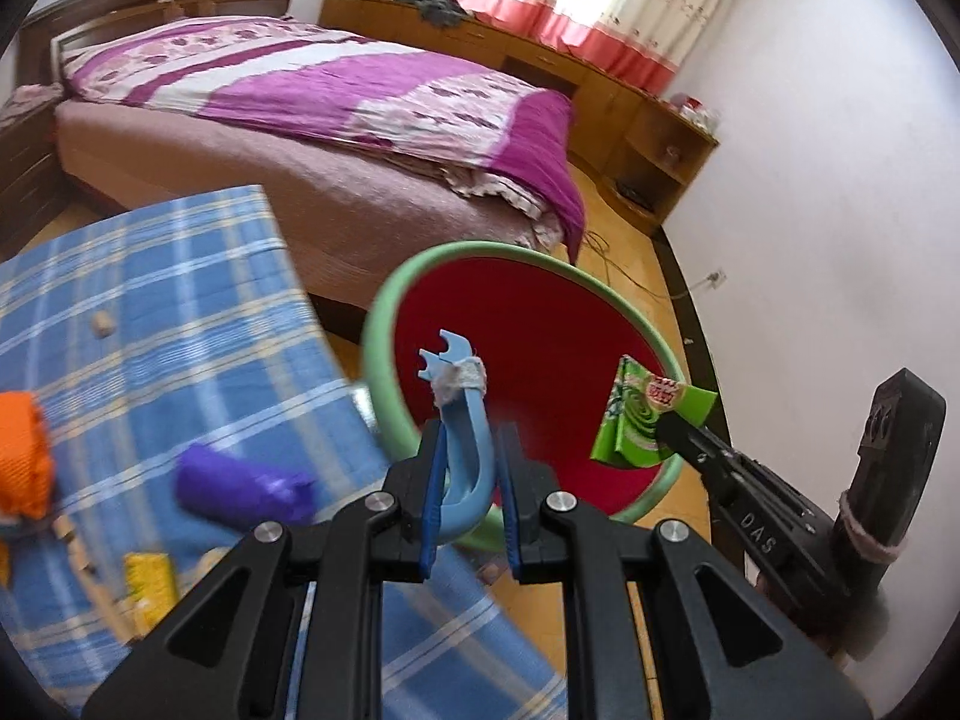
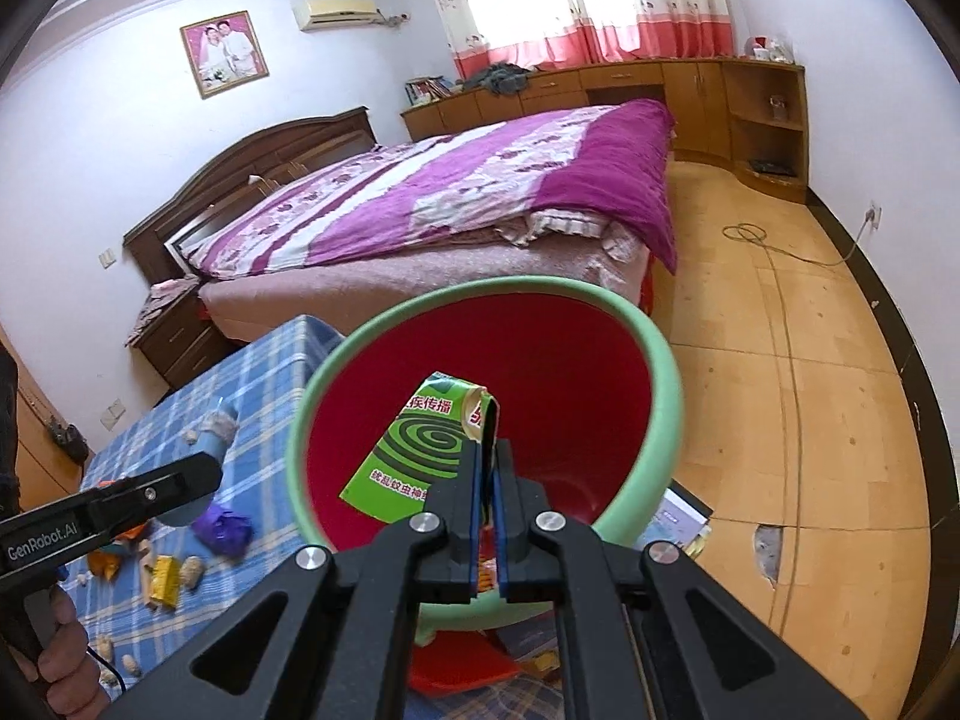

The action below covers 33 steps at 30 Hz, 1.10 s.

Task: Collect trash
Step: 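Open the left gripper over the bucket while the right gripper opens too, then move both grippers back over the trash on the bed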

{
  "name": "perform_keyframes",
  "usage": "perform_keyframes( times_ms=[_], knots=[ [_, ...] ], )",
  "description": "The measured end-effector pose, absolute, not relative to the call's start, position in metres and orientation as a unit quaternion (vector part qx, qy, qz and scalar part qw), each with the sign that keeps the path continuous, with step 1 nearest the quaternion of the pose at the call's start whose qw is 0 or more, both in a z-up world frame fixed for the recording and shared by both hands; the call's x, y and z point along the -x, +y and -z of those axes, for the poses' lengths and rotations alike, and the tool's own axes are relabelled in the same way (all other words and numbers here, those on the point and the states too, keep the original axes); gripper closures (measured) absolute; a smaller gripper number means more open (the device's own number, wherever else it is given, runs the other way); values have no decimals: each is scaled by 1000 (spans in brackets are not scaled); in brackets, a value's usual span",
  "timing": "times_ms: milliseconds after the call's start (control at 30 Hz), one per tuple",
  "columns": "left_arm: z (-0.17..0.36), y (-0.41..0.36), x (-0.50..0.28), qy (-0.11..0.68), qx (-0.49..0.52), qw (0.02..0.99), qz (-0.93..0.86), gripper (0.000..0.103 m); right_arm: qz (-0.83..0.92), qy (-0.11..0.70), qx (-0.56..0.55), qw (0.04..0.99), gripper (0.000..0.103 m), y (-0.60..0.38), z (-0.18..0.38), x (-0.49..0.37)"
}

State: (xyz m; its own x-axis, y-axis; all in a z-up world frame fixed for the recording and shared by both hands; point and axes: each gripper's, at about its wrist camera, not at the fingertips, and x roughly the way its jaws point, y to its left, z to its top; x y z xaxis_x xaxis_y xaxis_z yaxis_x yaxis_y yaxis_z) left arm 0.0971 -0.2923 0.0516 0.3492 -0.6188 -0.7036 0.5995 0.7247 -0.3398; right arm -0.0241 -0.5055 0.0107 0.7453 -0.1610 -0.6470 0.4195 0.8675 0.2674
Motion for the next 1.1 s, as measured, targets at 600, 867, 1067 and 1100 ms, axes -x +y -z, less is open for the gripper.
perform_keyframes(
  times_ms=[600,867,1067,1100],
  knots=[
    [-45,-317,-101,433,-18,823,367,67,149,323,-234,905,70,-524,1,25],
    [-48,-278,-95,435,-1,835,336,67,143,318,-233,908,52,-508,-9,32],
    [-50,-245,-89,435,9,846,308,67,131,314,-224,913,42,-486,-18,35],
    [-51,-240,-89,434,11,848,303,67,128,315,-223,914,41,-482,-19,35]
  ],
)
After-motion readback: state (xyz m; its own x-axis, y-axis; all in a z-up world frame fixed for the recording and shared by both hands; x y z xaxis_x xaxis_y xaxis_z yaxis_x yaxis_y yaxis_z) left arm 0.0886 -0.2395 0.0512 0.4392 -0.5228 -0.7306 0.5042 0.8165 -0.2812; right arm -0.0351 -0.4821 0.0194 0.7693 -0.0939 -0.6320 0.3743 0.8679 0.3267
